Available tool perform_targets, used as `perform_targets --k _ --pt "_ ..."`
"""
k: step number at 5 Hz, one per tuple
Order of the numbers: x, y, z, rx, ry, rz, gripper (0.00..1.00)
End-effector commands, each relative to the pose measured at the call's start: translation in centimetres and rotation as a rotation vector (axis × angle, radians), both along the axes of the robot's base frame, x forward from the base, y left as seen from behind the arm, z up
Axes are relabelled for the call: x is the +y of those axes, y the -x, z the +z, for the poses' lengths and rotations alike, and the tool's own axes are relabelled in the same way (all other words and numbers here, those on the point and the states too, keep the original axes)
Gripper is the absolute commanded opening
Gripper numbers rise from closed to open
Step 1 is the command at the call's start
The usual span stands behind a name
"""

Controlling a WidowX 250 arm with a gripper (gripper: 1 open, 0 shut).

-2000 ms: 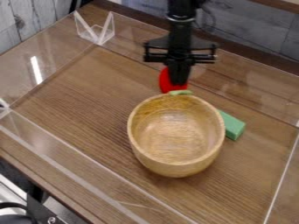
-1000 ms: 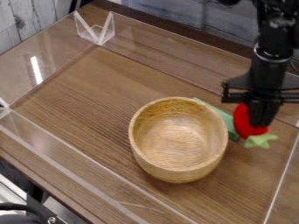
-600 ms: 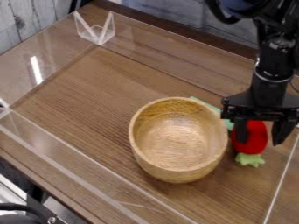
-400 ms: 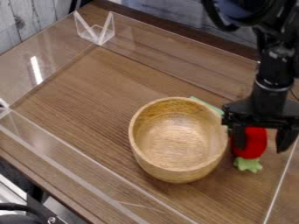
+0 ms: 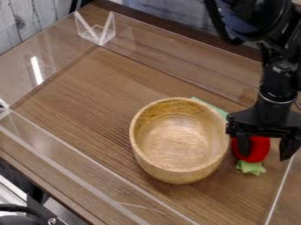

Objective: Move the red fruit to the right

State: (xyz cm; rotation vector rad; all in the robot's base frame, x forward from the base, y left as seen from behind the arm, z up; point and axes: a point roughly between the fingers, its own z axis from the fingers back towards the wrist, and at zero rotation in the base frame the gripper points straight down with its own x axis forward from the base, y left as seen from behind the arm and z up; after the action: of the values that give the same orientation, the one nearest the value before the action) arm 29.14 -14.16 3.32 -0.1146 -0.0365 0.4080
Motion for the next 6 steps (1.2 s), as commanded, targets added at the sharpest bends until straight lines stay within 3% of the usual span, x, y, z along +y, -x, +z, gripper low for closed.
perform_targets --k 1,2,4,6 --pt "-0.7 -1.1 -0.3 -0.028 0.007 0.03 1.0" --pt "-0.6 -1.6 -1.3 -0.025 0.004 0.079 1.0" --pt "3.2 -2.8 -2.5 -0.018 -0.003 0.142 1.0" --pt "3.4 -4.8 -2.9 -0.007 -0.019 0.162 1.0"
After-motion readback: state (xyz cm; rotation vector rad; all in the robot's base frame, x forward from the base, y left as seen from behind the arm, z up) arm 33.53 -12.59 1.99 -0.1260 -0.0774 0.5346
